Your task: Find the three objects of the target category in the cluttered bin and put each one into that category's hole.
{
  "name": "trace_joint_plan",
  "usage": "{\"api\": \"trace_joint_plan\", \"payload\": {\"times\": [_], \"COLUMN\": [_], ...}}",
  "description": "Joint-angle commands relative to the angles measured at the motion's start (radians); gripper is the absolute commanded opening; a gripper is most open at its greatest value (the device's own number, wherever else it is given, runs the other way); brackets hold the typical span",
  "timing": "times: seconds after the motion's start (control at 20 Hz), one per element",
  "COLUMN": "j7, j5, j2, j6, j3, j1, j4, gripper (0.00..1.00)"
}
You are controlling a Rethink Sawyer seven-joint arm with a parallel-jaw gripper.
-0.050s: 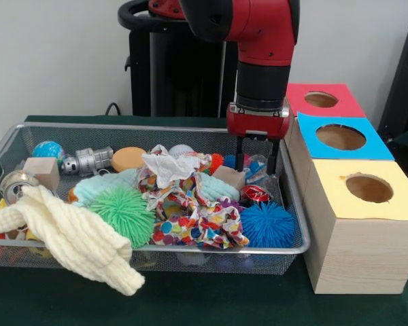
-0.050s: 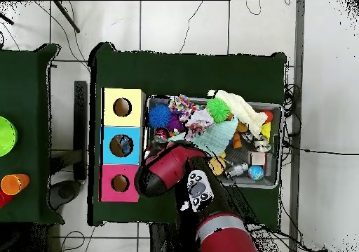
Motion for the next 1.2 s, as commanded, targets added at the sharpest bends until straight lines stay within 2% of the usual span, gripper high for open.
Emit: {"api": "trace_joint_plan", "payload": {"times": [0.05, 0.45, 0.7, 0.9, 1.2], "j7": [-0.06, -0.103, -0.158, -0.141, -0.028], "j5": [-0.043, -0.017, 0.0, -0.013, -0.05], "j2": [0.066, 0.001, -0.031, -0.03, 0.006], "j6": [-0.019, 0.032, 0.07, 0.072, -0.013], "j3": [0.023, 0.057, 0.109, 0.102, 0.021], "j1": [-0.032, -0.061, -0.122, -0.11, -0.028], "j4": [0.017, 0.075, 0.126, 0.124, 0.115], "gripper": [1.0, 1.0, 1.0, 1.0, 1.0]}}
